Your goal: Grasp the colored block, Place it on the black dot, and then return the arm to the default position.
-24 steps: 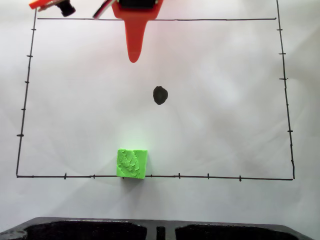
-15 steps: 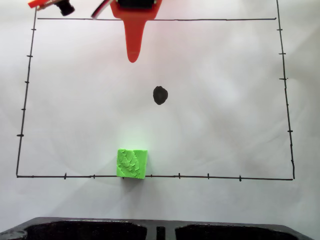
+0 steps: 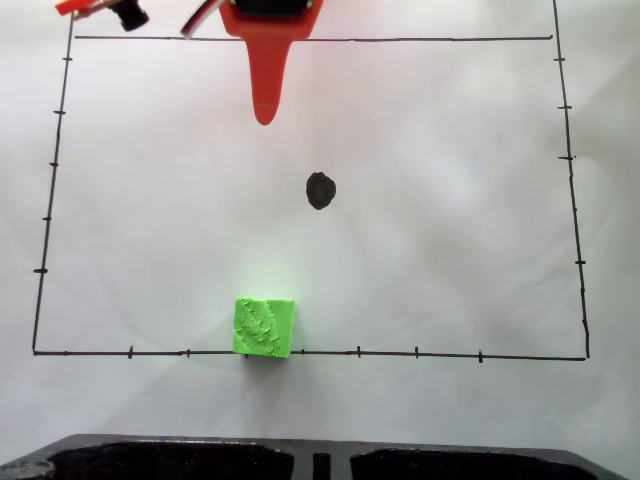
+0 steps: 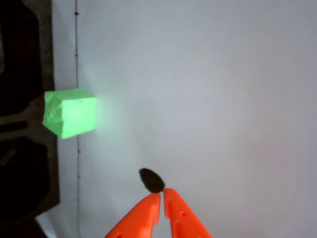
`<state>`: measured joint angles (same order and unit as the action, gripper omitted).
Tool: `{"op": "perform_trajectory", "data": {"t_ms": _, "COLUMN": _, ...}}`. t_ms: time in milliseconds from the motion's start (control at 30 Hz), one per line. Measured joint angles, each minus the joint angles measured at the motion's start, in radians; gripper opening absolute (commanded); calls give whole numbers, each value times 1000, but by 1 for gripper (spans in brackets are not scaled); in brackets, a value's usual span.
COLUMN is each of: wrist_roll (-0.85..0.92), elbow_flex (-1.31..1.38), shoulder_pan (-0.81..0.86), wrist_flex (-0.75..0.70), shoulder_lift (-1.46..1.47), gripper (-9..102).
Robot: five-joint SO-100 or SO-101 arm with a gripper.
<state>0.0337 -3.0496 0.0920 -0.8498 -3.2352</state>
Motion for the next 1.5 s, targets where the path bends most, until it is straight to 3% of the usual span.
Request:
{"op": "perform_trajectory", "data": {"t_ms": 367, "wrist_roll": -63, "elbow_flex": 321, "shoulder_pan": 52, "wrist_flex": 126, "shoulder_lift": 509, "gripper": 0}}
{"op": "perform_trajectory", "data": {"t_ms": 833, "wrist_roll": -233, "elbow_flex": 950, "shoulder_pan": 29, "wrist_flex": 15, "shoulder_lift": 1166, "gripper": 0}}
{"op": "perform_trajectory", "data": {"t_ms": 1300, "wrist_roll": -262, "elbow_flex": 1301, "shoulder_pan": -28, "wrist_flex": -57, "shoulder_lift": 1529, "gripper": 23}}
{"op": "perform_trajectory", "data": {"t_ms": 1500, "wrist_roll": -241, "elbow_flex": 1350, "shoulder_pan": -34, "wrist_flex": -55, "shoulder_lift": 1623, "gripper": 27}}
